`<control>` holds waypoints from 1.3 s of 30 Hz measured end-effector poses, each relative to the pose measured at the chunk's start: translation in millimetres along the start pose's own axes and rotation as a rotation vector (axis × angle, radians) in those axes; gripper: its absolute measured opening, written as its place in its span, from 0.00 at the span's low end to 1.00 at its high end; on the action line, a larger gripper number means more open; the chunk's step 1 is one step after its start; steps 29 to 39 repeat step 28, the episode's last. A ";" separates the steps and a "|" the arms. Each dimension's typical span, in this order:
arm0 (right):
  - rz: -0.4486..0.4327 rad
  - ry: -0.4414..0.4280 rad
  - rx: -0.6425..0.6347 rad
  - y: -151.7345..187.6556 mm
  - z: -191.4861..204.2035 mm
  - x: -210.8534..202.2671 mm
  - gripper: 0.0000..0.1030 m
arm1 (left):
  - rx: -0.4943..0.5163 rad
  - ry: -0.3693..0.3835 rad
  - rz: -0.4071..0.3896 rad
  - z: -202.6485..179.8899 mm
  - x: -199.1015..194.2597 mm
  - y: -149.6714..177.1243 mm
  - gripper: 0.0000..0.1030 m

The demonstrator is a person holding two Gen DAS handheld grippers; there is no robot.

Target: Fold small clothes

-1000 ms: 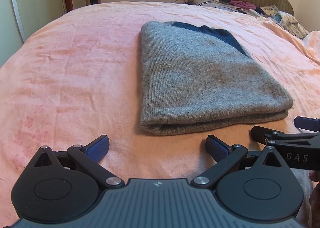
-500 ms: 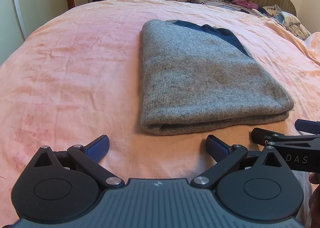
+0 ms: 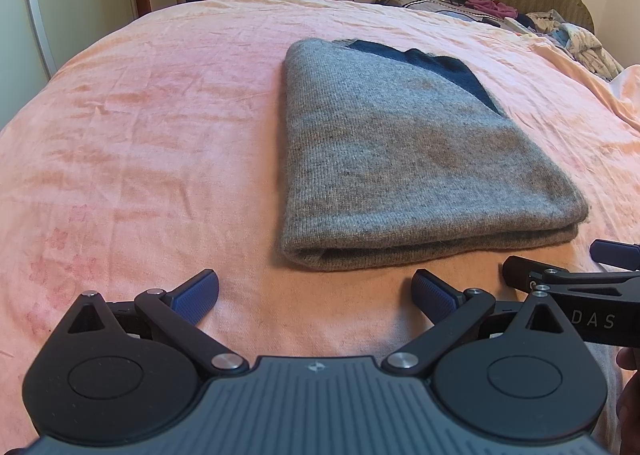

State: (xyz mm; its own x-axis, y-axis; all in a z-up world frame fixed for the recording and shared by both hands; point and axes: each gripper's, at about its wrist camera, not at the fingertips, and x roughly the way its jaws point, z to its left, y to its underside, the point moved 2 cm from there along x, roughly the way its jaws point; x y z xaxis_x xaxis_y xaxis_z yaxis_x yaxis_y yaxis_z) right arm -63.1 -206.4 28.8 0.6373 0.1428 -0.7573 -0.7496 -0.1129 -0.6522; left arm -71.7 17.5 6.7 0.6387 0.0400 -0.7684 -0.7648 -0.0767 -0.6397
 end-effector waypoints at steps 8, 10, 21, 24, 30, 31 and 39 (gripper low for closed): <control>0.001 0.000 0.000 0.1 0.1 -0.1 1.00 | 0.000 0.000 0.000 0.1 0.0 -0.2 1.00; 0.000 0.000 0.000 0.2 0.2 -0.2 1.00 | 0.000 0.000 0.000 0.1 0.0 -0.2 1.00; -0.001 0.000 0.000 0.3 0.4 -0.4 1.00 | -0.002 0.006 -0.011 0.7 -1.7 1.7 1.00; 0.000 -0.001 -0.002 0.2 0.3 -0.4 1.00 | -0.011 0.029 -0.035 2.5 -5.3 5.9 1.00; -0.006 -0.028 0.022 -4.5 -9.2 -5.5 1.00 | -0.026 0.085 -0.053 17.3 -11.3 1.4 1.00; -0.006 -0.028 0.022 -4.5 -9.2 -5.5 1.00 | -0.026 0.085 -0.053 17.3 -11.3 1.4 1.00; -0.006 -0.028 0.022 -4.5 -9.2 -5.5 1.00 | -0.026 0.085 -0.053 17.3 -11.3 1.4 1.00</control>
